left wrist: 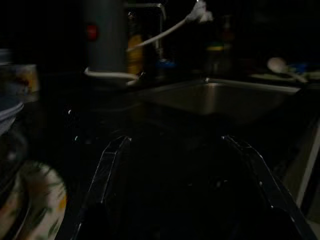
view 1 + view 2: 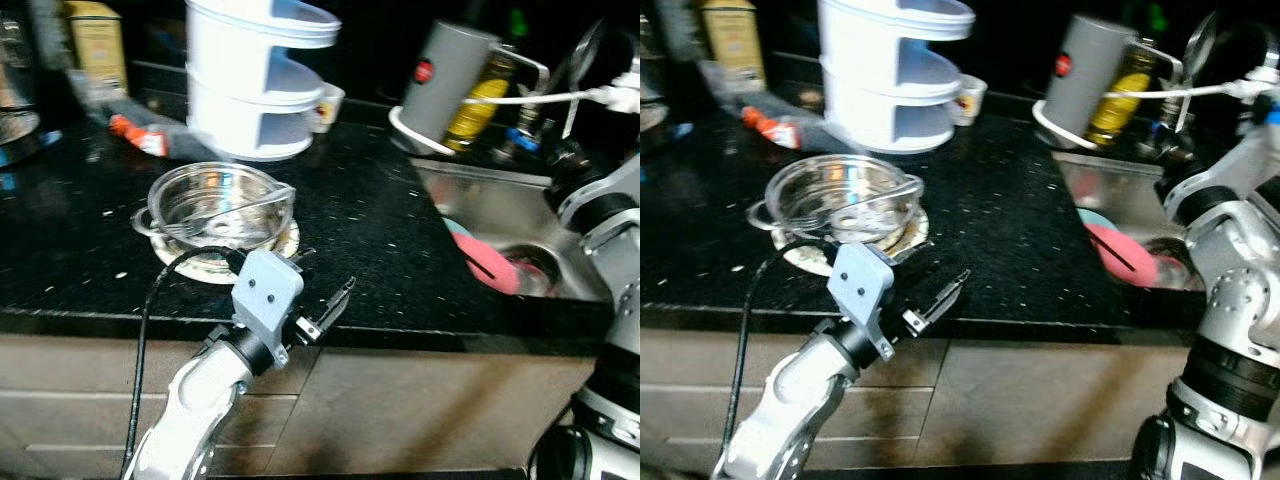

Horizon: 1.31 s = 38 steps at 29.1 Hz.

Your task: Kitchen organization

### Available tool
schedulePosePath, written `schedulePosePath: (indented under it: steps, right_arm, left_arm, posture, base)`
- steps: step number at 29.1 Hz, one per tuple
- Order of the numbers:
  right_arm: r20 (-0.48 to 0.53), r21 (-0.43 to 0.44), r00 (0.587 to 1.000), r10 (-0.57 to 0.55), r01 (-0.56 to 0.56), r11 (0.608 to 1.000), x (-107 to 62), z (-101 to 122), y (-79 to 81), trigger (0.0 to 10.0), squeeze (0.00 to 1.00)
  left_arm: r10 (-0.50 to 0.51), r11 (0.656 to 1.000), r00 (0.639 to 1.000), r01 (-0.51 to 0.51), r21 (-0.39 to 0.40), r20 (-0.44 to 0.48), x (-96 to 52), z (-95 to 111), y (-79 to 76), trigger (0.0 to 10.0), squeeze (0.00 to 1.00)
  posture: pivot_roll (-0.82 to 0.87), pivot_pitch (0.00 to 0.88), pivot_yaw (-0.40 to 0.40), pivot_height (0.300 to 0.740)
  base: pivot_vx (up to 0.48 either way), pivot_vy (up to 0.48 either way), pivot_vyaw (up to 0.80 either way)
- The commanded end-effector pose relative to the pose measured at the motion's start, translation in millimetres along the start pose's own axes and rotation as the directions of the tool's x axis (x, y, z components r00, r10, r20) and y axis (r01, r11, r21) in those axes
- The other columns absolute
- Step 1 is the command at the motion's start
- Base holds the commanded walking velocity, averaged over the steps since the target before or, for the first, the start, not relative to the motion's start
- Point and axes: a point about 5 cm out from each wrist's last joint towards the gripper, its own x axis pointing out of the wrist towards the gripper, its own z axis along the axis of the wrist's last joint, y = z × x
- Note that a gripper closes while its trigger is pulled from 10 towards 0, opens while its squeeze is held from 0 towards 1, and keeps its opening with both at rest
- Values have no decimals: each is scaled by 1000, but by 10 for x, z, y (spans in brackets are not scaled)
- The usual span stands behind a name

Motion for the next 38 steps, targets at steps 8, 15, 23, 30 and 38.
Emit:
schedulePosePath:
  steps: [8,15,23,30,38]
  right_arm:
    - [-103,-142,993,-61,46,989,73,-271,70,10000,0]
    - [-143,-201,987,-78,48,978,112,-385,134,10000,0]
    - [-179,-247,982,-56,10,969,118,-481,225,10000,0]
    - [-212,-258,977,10,-66,964,183,-605,462,10000,0]
    - [-260,-320,965,30,-116,940,233,-779,612,10000,0]
  left_arm:
    - [12,1000,1000,-12,-5,1,47,15,-11,10000,0]
    - [17,1000,1000,-17,-7,10,86,32,-11,10000,0]
    - [22,1000,1000,-22,-10,9,104,26,-12,10000,0]
    - [40,999,999,-40,1,-1,99,6,-4,10000,0]
    - [56,998,998,-56,2,-3,76,1,-5,10000,0]
  posture:
    - [97,9,-208,740]
    - [100,8,-207,740]
    - [95,9,-207,740]
    - [104,0,-208,740]
    - [114,0,-212,740]
  base:
    - [0,0,-400]
    - [0,0,-800]
    - [0,0,-800]
    - [0,0,-800]
    - [0,0,-395]
